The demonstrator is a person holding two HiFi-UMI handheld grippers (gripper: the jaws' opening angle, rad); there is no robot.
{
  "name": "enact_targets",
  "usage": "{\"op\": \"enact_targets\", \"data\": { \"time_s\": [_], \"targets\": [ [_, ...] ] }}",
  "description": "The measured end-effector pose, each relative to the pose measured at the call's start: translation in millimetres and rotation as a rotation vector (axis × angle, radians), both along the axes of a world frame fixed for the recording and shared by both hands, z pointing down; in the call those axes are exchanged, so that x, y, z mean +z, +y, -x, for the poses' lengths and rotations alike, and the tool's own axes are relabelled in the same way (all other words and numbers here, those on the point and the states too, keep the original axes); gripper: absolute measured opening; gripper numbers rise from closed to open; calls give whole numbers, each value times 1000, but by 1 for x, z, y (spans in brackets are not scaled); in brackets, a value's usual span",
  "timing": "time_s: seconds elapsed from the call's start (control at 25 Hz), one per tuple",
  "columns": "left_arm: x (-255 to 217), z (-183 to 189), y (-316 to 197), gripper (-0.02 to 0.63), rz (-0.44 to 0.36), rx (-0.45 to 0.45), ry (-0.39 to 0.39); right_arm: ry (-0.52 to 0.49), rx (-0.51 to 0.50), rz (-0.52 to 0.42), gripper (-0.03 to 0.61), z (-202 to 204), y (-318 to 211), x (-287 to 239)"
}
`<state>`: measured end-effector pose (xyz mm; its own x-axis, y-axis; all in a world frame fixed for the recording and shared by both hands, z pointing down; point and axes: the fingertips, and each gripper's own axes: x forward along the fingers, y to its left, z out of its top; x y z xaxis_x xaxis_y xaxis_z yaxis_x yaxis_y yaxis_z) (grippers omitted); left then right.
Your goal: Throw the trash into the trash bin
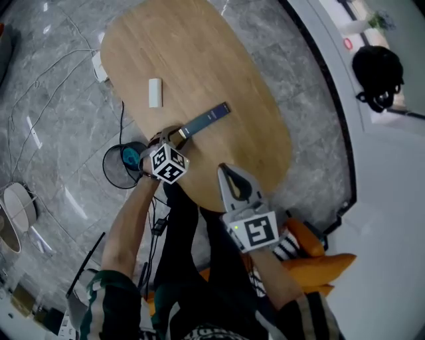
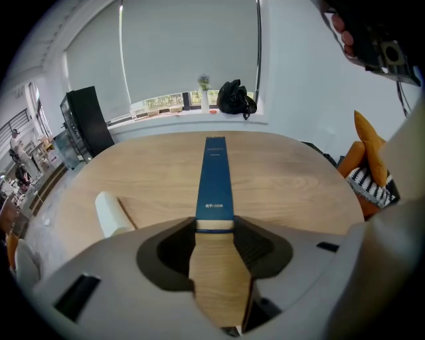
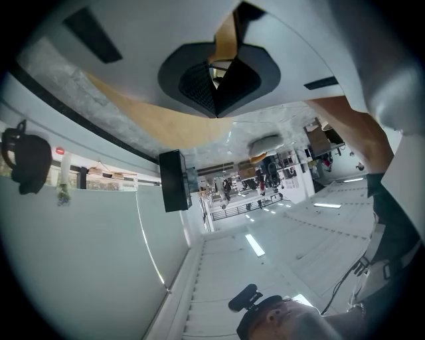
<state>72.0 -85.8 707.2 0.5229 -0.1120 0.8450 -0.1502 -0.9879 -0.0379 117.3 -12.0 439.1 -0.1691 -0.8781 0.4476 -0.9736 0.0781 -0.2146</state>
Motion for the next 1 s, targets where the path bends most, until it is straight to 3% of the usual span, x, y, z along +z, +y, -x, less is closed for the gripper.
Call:
{"op": "enact_targets", "data": {
  "time_s": [0.16,0.44,0.68,1.0],
  "targets": [
    [-15,34,-6,178,-14,-76,41,10,-33,-18,0,29,-5,-3],
    [-39,126,-5,179,-29,-230,61,12,-115,-59,0,93,-17,-12],
    [-34,235,13,179,-7,-472,30,-7,-232,-96,0,151,-21,-13],
    [6,332,62,179,16,-713,-4,11,-402,-126,0,206,16,23]
  ]
}}
